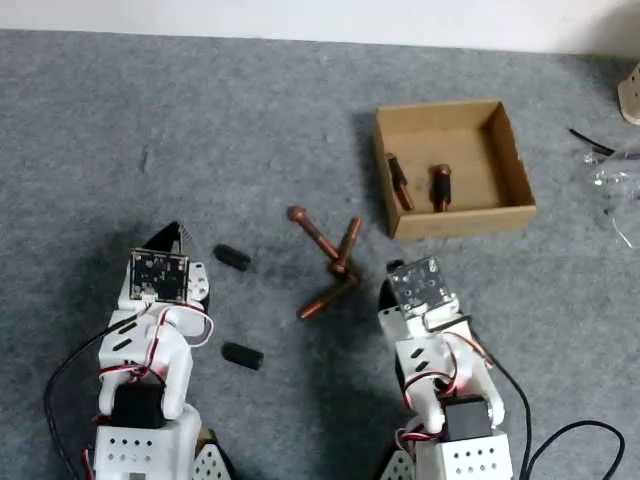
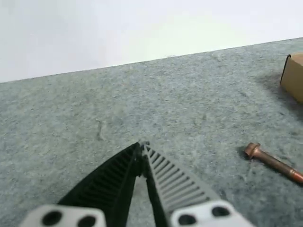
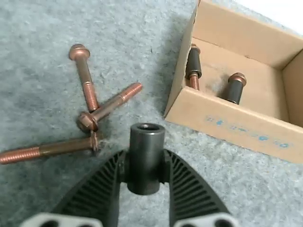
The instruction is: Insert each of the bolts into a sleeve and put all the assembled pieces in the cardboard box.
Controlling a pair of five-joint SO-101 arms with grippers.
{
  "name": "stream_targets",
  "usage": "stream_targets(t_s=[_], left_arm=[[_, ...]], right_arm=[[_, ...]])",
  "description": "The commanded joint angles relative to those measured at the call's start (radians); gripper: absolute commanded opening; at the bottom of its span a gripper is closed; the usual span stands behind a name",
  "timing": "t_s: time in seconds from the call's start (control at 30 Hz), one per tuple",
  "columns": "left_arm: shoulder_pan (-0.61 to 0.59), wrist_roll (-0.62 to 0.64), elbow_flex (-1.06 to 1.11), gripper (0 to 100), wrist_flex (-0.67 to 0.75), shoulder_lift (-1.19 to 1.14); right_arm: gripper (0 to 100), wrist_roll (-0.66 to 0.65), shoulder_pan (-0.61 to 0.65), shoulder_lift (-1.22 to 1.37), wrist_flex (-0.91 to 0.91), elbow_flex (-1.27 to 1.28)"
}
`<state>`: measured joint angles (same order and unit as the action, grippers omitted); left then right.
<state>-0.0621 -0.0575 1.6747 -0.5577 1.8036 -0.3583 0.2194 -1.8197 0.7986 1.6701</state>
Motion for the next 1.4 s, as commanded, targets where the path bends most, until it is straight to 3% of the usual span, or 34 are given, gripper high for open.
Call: stream_targets(t_s=[0.0, 0.13, 0.23, 0.5, 0.57, 0.7, 0.83, 1.0, 1.17, 1.23, 1.3, 1.37], left_arm=[[0.01, 0.006, -0.054, 1, 0.051, 0.004], [0.007, 0.02, -0.185, 1, 0.006, -0.045], [0.01, 0.054, -0.266, 1, 0.017, -0.217], [0.205, 0.074, -0.705, 1, 0.046, -1.061], [0.24, 0.15, -0.802, 1, 0.046, -1.221], [0.249, 0.425, -0.951, 1, 0.046, -1.446], [0.249, 0.597, -1.04, 1, 0.015, -1.577], [0.252, 0.605, -1.076, 1, 0.002, -1.643], [0.332, 0.62, -1.092, 1, 0.002, -1.679], [0.363, 0.721, -1.093, 1, -0.005, -1.693], [0.386, 0.812, -1.121, 4, -0.008, -1.709], [0.409, 0.824, -1.158, 12, -0.048, -1.735]], right_arm=[[0.5, -0.002, -0.015, -0.021, -0.038, 0.074], [0.5, -0.002, -0.013, -0.021, -0.051, 0.082], [0.5, -0.002, -0.013, -0.021, -0.091, 0.096], [0.5, -0.002, -0.015, -0.021, -0.094, 0.117], [0.5, -0.002, -0.016, -0.021, -0.094, 0.117], [0.5, -0.005, -0.016, -0.021, -0.094, 0.117], [0.5, -0.006, -0.019, -0.021, -0.107, 0.117], [0.5, -0.008, -0.019, -0.021, -0.108, 0.117], [0.5, -0.008, -0.019, -0.021, -0.108, 0.117], [0.5, -0.008, -0.019, -0.021, -0.108, 0.117], [0.5, -0.008, -0.019, -0.021, -0.108, 0.117], [0.5, -0.008, -0.019, -0.021, -0.108, 0.117]])
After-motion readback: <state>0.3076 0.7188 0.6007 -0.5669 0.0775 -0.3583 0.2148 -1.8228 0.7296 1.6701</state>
